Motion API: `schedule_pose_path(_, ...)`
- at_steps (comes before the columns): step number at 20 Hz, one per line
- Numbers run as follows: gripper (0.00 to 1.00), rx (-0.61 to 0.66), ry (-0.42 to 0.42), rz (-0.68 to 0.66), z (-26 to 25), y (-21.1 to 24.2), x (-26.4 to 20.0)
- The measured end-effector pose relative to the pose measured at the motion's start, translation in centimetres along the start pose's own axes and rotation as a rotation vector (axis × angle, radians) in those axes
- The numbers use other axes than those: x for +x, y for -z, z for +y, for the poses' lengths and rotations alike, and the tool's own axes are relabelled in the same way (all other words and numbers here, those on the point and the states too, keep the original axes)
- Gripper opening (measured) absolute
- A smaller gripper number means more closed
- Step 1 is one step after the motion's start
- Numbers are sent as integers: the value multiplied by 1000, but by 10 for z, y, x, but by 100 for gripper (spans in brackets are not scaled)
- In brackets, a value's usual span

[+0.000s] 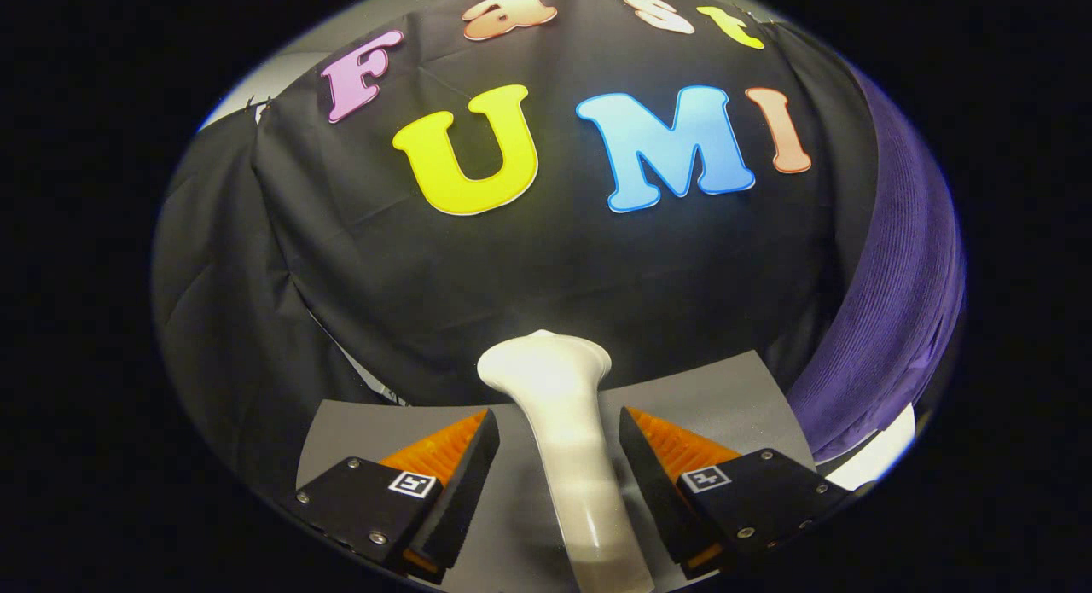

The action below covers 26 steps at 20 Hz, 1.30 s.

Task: Iron the clothes twice with a garment steamer, once on the left side and once on the right side.

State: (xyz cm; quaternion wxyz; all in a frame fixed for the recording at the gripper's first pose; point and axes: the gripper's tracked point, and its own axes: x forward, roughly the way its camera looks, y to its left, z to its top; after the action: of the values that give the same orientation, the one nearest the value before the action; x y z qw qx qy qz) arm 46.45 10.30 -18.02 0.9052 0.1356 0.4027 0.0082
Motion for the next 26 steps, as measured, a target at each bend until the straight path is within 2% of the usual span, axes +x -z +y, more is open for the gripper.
schedule_pose_path(3, 79, 11, 5, 34, -2, 10, 6)
schedule_pose_path(4, 73, 16, 7, 39, -3, 11, 5)
schedule_pose_path(6, 67, 44, 8, 50, -6, 13, 5)
schedule_pose_path(9, 64, 92, 20, 105, -10, 28, 7)
schedule_pose_path(13, 52, 105, 17, 169, -11, 34, 0)
schedule_pose_path(16, 45, 77, 79, 149, -22, 30, -15)
schedule_pose_path(19, 42, 88, 90, 90, -27, 32, -40)
schedule_pose_path(26, 38, 14, 117, -7, -31, 47, -118)
